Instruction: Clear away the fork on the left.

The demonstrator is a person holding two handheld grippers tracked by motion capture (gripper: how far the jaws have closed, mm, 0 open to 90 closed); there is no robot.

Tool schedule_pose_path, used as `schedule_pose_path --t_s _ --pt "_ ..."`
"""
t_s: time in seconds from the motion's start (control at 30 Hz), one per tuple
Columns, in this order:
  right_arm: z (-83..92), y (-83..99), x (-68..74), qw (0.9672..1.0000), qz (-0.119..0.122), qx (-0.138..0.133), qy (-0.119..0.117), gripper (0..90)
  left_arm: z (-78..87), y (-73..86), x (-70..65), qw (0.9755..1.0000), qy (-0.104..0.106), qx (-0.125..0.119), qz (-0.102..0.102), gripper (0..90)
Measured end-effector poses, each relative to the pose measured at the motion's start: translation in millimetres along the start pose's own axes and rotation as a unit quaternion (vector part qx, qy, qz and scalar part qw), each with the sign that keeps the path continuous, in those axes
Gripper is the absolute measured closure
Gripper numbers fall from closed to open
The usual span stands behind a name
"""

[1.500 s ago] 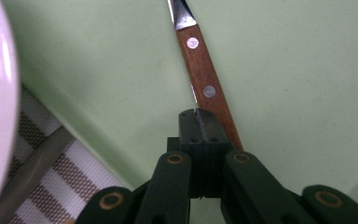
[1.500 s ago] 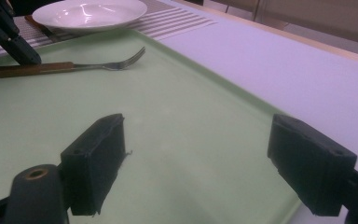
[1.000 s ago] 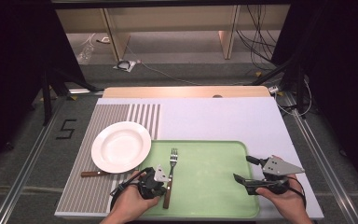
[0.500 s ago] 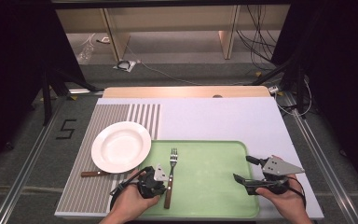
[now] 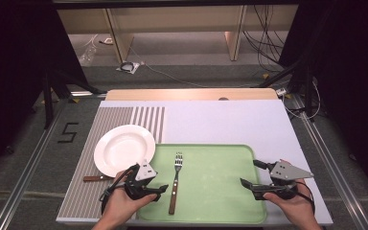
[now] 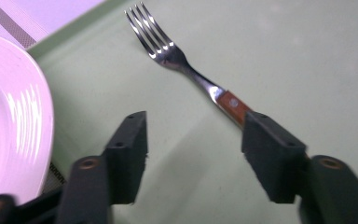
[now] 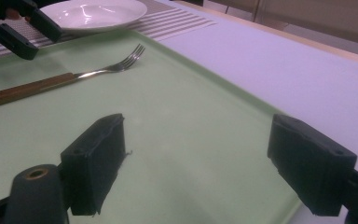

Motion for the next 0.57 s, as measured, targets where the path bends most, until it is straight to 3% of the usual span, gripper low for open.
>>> schedule_pose_path --t_s 0.17,0.4,0.57 --pt "0.1 0.3 0.1 1.0 0.0 0.001 0.0 20.0 4.2 2.2 1.8 0.9996 0.01 -0.025 0.007 16.0" --pt "0.2 0.5 0.0 1.0 0.0 0.001 0.001 20.0 14.7 2.8 11.2 0.9981 -0.003 -0.056 0.024 11.3" --pt "0.2 -0.8 -0.1 1.0 -0.002 -0.008 -0.001 19.9 17.5 4.4 16.0 0.998 -0.01 -0.058 0.025 10.2"
Point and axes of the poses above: each handheld gripper's, and its own axes: z roughly backward along the jaws, y roughly out of its underside, x roughly to its left, the point moved 9 cm from there along -z, roughly forward along the jaws, and after that the axes turned 3 degrees about -y, right-handed, at the moved point
